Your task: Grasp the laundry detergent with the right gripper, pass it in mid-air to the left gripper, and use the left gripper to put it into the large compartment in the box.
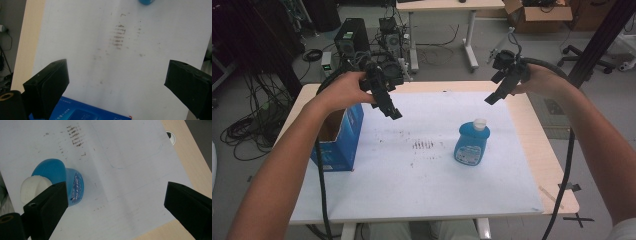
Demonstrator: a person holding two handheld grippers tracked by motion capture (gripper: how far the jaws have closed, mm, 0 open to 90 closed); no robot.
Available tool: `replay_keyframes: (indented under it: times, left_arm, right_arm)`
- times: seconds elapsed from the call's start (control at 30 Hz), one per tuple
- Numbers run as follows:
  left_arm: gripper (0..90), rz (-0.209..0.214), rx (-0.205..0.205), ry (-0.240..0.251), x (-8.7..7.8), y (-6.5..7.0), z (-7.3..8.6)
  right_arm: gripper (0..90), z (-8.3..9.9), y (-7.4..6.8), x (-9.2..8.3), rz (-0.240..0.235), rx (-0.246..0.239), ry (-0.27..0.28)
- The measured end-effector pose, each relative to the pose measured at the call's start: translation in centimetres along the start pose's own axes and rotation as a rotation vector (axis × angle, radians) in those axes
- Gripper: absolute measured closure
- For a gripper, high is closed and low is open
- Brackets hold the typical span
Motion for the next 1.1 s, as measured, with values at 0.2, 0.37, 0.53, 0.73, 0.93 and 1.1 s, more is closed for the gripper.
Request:
replay_keyframes:
  times: [0.2,0.37,0.53,0.73,0.93,1.1]
  left_arm:
    - [5.6,-0.001,0.001,-0.003,0.0,0.1,0.0]
    - [5.6,-0.006,0.004,-0.004,0.0,0.1,0.0]
    - [5.5,-0.012,0.006,0.0,-0.2,0.2,0.0]
    - [5.5,-0.018,0.006,-0.001,-0.4,0.4,0.0]
    - [5.6,-0.02,0.01,-0.004,-0.3,0.5,-0.1]
    - [5.6,-0.022,0.014,-0.002,-0.4,0.6,-0.1]
  right_arm:
    - [4.9,-0.1,-0.1,-0.3,0.0,-0.001,0.002]
    - [5.0,0.0,-0.3,-0.6,-0.001,-0.002,0.0]
    - [4.6,0.2,-0.9,-1.5,-0.007,0.002,0.0]
    - [4.4,0.5,-1.6,-2.3,-0.007,0.001,0.002]
    - [4.3,1.0,-2.5,-3.1,-0.011,-0.007,0.0]
    - [4.4,1.7,-3.4,-3.6,-0.022,-0.014,0.006]
Point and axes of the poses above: each handheld gripper's, and its own axes: x roughly forward along the jaws, z roughly out of its underside, y roughly to its right, the point moved 3 cm from there along x, roughly forward along the jaws, and after that the axes turned 10 degrees about y, right-handed, at the moved point
